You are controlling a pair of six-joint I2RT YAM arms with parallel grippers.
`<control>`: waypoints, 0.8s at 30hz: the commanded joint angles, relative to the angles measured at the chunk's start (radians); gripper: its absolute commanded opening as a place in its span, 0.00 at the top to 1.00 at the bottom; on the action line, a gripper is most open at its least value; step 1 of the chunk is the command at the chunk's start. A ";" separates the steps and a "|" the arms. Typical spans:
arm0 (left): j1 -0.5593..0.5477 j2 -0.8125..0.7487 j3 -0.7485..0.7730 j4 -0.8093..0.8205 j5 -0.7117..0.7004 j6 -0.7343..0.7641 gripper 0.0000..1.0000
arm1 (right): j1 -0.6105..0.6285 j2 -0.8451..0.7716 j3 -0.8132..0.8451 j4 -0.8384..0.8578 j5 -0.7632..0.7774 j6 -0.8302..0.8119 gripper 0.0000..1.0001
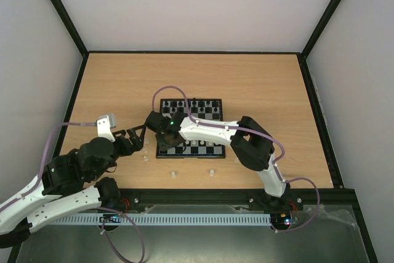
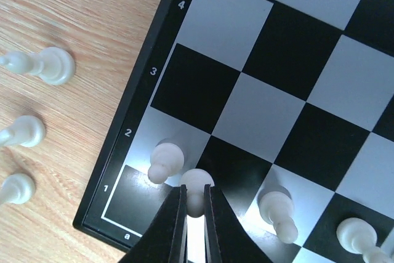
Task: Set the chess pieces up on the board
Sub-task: Place the chess piece on the chessboard.
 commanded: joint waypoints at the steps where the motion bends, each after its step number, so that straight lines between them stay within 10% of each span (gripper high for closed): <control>1: -0.004 -0.021 0.031 -0.030 -0.015 0.007 0.00 | 0.008 0.031 0.039 -0.081 -0.001 -0.009 0.99; 24: -0.003 -0.019 0.026 -0.019 -0.003 0.021 0.01 | 0.005 0.056 0.035 -0.125 0.063 0.008 0.99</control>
